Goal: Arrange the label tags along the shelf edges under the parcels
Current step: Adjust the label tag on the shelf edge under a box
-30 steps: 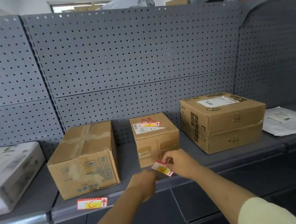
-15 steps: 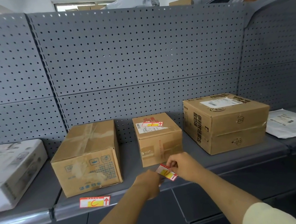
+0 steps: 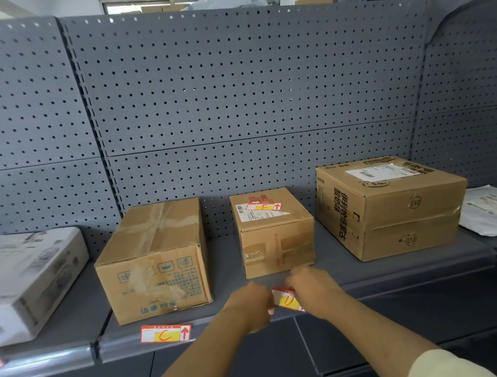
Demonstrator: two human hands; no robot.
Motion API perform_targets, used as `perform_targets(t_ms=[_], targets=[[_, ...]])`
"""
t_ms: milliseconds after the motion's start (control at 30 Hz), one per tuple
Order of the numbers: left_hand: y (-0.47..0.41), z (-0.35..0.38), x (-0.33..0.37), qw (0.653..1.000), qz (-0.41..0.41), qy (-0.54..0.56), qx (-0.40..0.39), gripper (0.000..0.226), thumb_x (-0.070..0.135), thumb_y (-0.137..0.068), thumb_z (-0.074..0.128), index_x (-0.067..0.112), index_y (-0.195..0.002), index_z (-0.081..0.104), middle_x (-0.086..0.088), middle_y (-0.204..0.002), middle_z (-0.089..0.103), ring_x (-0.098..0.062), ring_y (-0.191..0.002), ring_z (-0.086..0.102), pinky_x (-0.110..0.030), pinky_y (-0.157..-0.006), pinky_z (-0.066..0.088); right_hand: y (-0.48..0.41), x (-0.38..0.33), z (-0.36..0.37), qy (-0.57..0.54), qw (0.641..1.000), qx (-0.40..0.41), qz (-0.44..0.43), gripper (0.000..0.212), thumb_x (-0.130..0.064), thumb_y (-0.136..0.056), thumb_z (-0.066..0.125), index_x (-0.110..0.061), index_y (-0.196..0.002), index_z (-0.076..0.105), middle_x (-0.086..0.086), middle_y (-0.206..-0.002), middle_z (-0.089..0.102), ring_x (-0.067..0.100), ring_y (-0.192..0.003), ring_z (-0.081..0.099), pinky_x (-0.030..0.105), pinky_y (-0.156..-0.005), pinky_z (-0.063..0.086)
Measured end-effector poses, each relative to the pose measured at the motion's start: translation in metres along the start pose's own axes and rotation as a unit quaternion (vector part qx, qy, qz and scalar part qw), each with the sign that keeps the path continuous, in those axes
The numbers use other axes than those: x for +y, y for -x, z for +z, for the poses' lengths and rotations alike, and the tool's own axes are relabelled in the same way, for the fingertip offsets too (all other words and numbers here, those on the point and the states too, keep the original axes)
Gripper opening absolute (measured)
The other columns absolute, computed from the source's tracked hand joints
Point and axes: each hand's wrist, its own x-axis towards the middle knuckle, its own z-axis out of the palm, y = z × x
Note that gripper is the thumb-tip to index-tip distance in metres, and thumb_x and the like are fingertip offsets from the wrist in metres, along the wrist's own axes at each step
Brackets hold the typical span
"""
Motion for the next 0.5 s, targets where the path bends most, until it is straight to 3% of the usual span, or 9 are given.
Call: perform_targets(t_ms=[200, 500], targets=[[-0.002, -0.007, -0.003, 1.000, -0.006, -0.006, 0.010, 0.039, 0.006, -0.090, 0.049, 0.023, -0.119, 0.070, -0.003, -0.130, 0.063, -0.026, -0.113, 0.062, -0.035, -0.094, 0.050, 0.001, -0.006, 0.004, 0.083, 0.995, -0.024, -0.045, 0.026, -0.003, -0.092, 0.055, -0.009, -0.115, 0.065, 0.011, -0.122, 0.060, 0.029, -0.120, 0.048, 0.039, -0.092, 0.048], [-0.009, -0.025, -0.006, 0.999, -0.006, -0.014, 0.051, 0.029, 0.008, -0.090, 0.055, 0.022, -0.112, 0.069, 0.000, -0.119, 0.067, -0.020, -0.104, 0.064, -0.031, -0.086, 0.051, 0.005, 0.010, -0.003, 0.009, 0.998, 0.022, -0.058, 0.043, -0.001, -0.090, 0.050, -0.014, -0.132, 0.053, 0.011, -0.131, 0.057, 0.028, -0.120, 0.050, 0.040, -0.099, 0.044]])
